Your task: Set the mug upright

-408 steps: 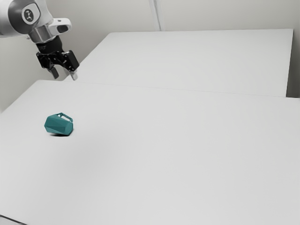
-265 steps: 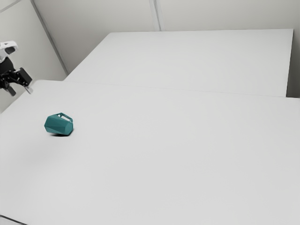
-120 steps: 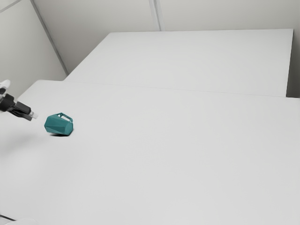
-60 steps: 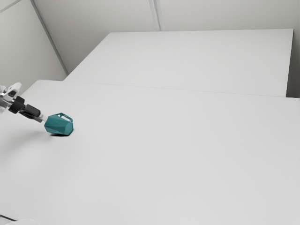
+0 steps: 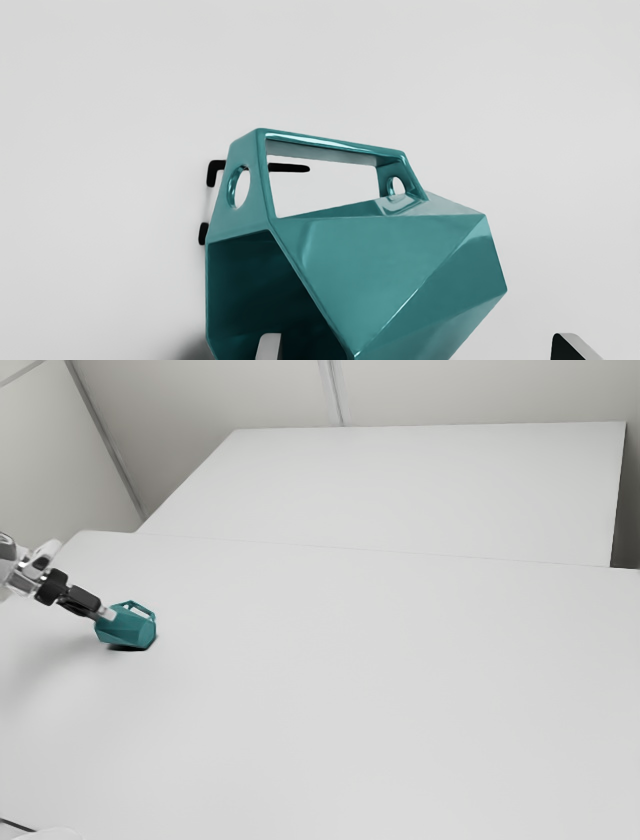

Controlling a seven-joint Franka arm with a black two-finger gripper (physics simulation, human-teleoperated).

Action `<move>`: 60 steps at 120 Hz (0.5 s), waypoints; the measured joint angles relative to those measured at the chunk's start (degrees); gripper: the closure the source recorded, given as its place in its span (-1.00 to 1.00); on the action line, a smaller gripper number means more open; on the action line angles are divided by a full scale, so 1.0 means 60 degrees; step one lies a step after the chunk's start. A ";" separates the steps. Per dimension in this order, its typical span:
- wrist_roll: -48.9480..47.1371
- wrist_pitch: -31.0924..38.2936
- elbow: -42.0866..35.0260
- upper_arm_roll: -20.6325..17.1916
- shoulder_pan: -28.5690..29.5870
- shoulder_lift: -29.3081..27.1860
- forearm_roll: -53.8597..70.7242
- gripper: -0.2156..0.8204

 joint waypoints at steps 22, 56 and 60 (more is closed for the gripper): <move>0.0002 0.0004 -0.0021 -0.0075 -0.0047 0.0104 -0.0010 -0.55; -0.0027 -0.0003 -0.0051 -0.0123 -0.0054 0.0157 -0.0009 -0.30; -0.0030 -0.0003 -0.0057 -0.0123 -0.0051 0.0158 -0.0009 -0.23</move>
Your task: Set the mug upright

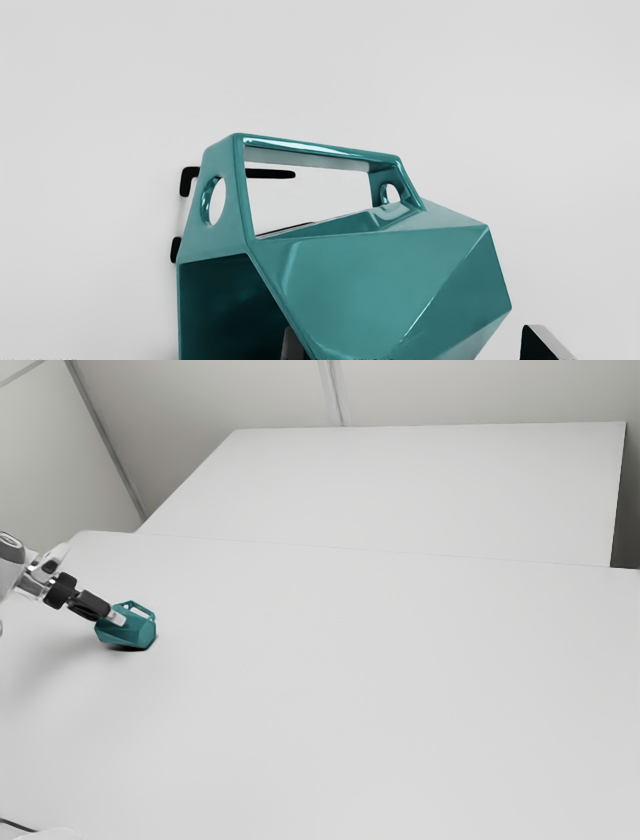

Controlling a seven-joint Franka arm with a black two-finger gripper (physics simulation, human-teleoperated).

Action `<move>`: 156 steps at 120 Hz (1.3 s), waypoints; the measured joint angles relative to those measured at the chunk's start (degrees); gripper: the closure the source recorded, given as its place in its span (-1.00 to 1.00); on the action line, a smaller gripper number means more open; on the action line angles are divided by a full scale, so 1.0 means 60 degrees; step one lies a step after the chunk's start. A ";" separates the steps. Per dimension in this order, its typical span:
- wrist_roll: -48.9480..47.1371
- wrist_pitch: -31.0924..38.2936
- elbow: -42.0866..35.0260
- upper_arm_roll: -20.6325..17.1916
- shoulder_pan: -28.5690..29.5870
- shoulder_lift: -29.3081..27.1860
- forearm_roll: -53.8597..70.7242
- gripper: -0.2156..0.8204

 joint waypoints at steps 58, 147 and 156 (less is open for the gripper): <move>-0.0031 0.0021 -0.0020 -0.0178 -0.0040 -0.0109 0.0030 0.48; -0.0360 0.0192 -0.1598 -0.0118 -0.2186 -0.2672 0.1024 0.92; -0.0636 0.0218 -0.1878 0.0033 -0.2866 -0.3175 0.1517 0.92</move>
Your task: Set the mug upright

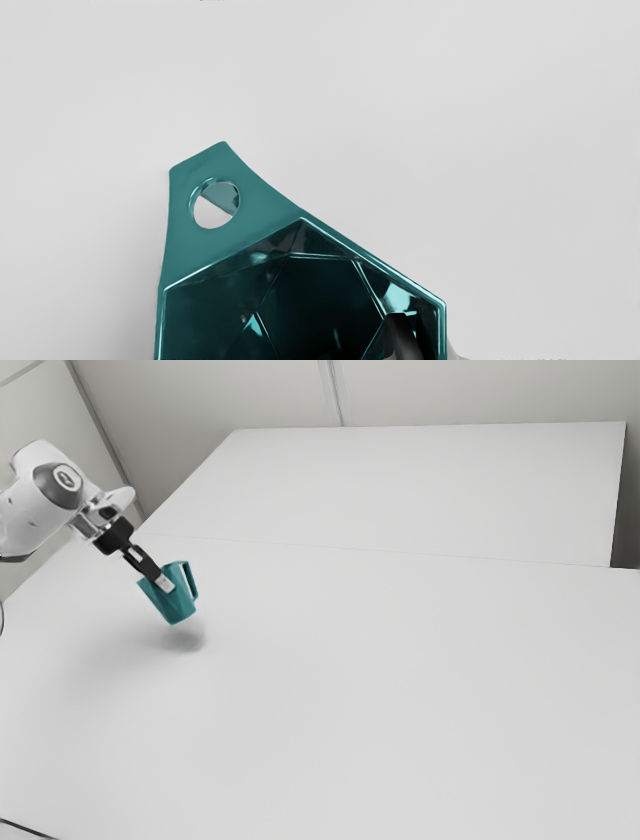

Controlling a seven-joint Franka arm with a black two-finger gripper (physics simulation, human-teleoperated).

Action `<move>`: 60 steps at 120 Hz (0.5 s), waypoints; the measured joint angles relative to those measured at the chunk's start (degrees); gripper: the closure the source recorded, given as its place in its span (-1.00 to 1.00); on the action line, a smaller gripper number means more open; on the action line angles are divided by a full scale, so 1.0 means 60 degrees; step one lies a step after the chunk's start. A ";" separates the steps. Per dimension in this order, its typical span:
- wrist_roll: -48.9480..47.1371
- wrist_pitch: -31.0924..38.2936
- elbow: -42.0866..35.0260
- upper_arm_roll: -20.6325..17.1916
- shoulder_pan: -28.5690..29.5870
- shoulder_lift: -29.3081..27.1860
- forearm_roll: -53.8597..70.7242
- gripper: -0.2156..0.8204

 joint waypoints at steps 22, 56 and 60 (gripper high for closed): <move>-0.0902 0.0140 -0.0996 0.0885 -0.1959 -0.1305 0.1124 0.93; -0.2427 0.0747 -0.2930 0.0911 -0.2578 -0.3336 0.2528 0.93; -0.2625 0.0794 -0.3070 0.0913 -0.2717 -0.3463 0.2678 0.93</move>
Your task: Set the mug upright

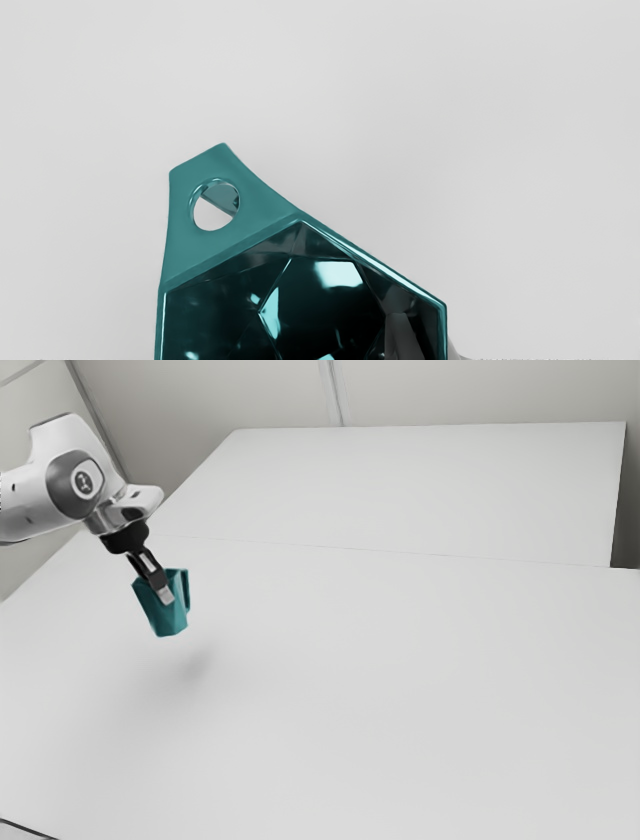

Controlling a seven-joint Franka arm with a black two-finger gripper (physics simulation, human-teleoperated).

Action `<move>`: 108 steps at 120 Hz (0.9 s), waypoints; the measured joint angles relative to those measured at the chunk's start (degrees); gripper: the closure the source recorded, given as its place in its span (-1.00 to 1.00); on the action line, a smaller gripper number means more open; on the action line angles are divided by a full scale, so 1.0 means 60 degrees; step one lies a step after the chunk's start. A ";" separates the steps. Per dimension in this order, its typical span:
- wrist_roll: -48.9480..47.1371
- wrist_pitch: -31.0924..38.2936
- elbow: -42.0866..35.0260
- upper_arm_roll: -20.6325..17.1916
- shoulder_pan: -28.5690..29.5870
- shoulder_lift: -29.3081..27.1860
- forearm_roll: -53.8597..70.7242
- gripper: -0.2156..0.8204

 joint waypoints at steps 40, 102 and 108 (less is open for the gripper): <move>-0.1792 0.1063 -0.1574 -0.0046 -0.0988 -0.0654 0.0869 0.93; -0.4251 0.2823 -0.3009 -0.0229 -0.1679 -0.0772 0.1930 0.93; -0.4483 0.2900 -0.3100 -0.0320 -0.1713 -0.0775 0.2023 0.93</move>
